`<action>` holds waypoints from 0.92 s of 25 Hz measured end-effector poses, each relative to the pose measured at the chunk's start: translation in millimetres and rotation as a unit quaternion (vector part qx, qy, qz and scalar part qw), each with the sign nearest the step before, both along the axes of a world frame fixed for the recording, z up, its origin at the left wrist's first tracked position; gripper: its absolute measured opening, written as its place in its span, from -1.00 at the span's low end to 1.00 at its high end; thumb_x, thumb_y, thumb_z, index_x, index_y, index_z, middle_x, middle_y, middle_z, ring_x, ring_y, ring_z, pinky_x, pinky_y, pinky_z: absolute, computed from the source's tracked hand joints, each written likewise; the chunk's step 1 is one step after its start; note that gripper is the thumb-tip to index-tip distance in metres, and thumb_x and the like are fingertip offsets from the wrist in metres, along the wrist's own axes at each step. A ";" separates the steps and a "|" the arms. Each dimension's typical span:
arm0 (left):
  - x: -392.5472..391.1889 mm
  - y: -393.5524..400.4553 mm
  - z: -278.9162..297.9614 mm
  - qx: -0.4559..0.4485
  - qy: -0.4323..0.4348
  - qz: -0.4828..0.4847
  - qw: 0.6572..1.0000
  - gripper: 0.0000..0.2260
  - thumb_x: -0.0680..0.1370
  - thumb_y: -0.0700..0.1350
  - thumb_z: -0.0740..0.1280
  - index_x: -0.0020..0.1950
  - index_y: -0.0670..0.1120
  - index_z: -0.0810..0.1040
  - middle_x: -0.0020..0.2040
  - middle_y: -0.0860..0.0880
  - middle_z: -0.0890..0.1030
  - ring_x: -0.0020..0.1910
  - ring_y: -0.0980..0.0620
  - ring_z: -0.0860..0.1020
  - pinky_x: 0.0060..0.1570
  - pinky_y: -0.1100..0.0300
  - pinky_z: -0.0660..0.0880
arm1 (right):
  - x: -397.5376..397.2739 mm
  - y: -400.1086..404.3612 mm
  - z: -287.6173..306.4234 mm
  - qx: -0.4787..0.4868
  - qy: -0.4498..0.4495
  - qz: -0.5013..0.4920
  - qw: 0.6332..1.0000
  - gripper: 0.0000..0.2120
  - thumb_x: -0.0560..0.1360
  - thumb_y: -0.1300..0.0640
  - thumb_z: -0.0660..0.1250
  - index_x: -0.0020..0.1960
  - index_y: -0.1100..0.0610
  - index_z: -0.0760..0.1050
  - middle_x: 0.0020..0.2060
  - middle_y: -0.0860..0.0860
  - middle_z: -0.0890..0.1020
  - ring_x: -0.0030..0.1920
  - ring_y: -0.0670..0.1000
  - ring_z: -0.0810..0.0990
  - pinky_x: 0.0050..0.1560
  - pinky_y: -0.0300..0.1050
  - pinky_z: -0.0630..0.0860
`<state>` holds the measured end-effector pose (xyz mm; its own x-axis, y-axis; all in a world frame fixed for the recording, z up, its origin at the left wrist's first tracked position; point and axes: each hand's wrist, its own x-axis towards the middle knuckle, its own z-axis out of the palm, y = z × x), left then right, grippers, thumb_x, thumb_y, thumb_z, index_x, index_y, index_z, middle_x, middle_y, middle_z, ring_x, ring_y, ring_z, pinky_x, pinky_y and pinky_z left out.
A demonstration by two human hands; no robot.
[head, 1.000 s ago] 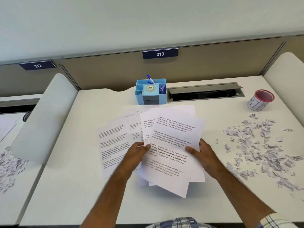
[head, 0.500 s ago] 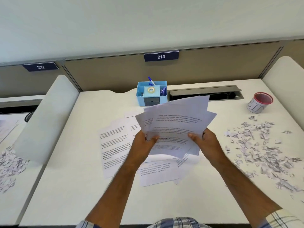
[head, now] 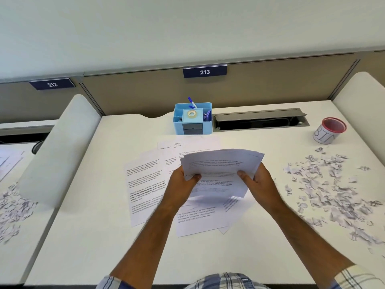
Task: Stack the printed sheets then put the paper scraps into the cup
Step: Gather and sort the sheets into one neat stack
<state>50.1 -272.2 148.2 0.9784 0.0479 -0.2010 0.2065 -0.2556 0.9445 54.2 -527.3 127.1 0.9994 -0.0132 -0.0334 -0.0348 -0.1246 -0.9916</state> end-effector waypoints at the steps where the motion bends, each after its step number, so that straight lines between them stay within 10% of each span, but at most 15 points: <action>1: 2.5 1.0 2.4 -0.003 -0.002 -0.001 1.000 -0.71 0.62 -0.18 0.44 0.29 0.10 0.59 0.12 0.19 0.70 0.14 0.19 0.64 0.02 0.36 0.59 | 1.8 -0.2 2.8 0.004 0.002 -0.008 1.000 -0.64 0.59 0.23 0.40 0.35 0.07 0.43 0.18 -0.03 0.65 0.16 -0.11 0.65 0.04 -0.29 0.59; 8: 1.2 -4.8 2.4 -0.053 0.033 -0.010 0.998 -0.66 0.62 -0.12 0.45 0.38 0.07 0.55 0.17 0.11 0.71 0.17 0.03 0.67 0.03 0.23 0.64 | 1.0 0.9 -11.4 -0.002 0.027 0.018 0.999 -0.56 0.59 0.25 0.39 0.43 0.07 0.40 0.24 -0.01 0.64 0.25 -0.02 0.62 0.25 0.04 0.61; 23: 3.3 -7.7 8.0 -0.056 0.009 0.008 0.998 -0.73 0.64 -0.09 0.44 0.29 0.19 0.57 0.11 0.22 0.70 0.17 0.17 0.63 0.02 0.35 0.56 | -2.6 15.2 12.8 -0.008 -0.029 -0.065 0.997 -0.63 0.56 0.15 0.45 0.29 0.10 0.39 0.14 0.04 0.62 0.13 -0.01 0.64 -0.04 -0.28 0.61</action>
